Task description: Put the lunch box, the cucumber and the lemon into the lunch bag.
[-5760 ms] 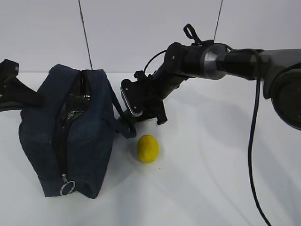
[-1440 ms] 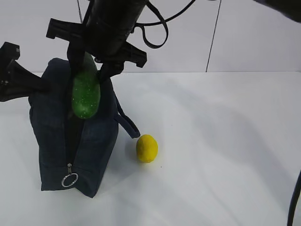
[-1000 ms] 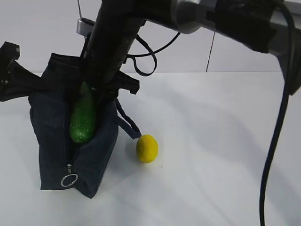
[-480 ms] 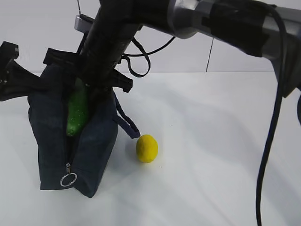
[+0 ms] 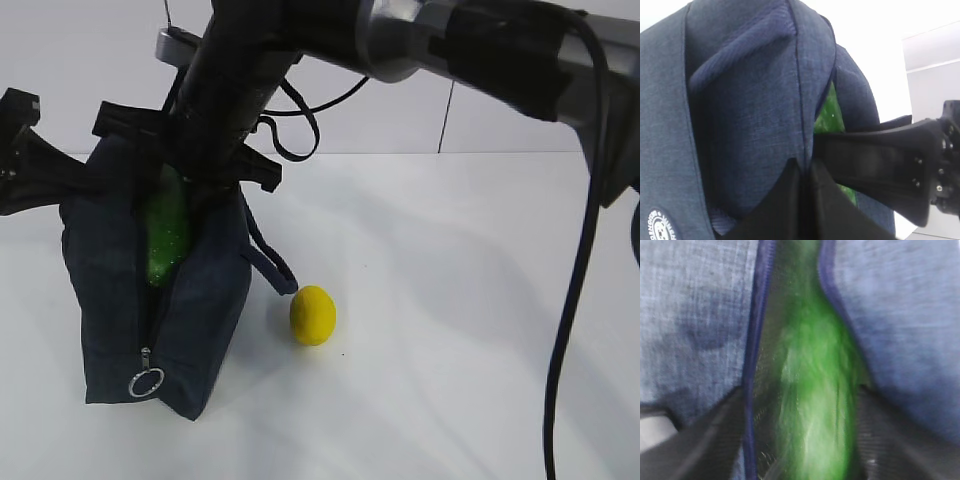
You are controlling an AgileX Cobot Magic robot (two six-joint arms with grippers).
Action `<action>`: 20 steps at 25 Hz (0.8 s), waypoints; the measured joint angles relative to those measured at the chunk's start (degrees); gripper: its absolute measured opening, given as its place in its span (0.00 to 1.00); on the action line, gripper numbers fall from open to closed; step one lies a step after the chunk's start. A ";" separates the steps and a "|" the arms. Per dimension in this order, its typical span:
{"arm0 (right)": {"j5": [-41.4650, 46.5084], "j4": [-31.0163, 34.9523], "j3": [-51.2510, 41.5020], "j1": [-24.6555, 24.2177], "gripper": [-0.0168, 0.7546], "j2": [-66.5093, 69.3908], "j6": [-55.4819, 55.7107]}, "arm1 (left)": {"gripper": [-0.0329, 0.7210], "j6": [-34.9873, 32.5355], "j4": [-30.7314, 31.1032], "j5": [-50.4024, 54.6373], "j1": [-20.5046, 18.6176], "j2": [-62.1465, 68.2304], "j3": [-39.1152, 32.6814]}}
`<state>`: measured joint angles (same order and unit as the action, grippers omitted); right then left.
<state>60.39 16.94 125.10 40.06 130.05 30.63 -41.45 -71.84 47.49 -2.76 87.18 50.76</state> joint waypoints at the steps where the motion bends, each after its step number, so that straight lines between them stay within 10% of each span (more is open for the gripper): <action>1: 0.00 0.00 0.00 0.00 0.50 0.00 -0.53 | 0.04 -0.10 0.00 0.26 0.00 0.00 0.00; 8: 1.37 0.56 0.00 0.00 0.74 0.00 -1.99 | 0.04 -0.22 0.00 1.09 0.00 0.00 0.00; 20: 10.37 -0.41 3.27 0.00 0.76 -1.71 -23.09 | 0.04 -0.33 0.00 1.22 0.00 0.00 0.00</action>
<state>70.76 16.53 128.36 40.06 128.34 7.54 -41.77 -71.84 48.71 -2.76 87.18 50.76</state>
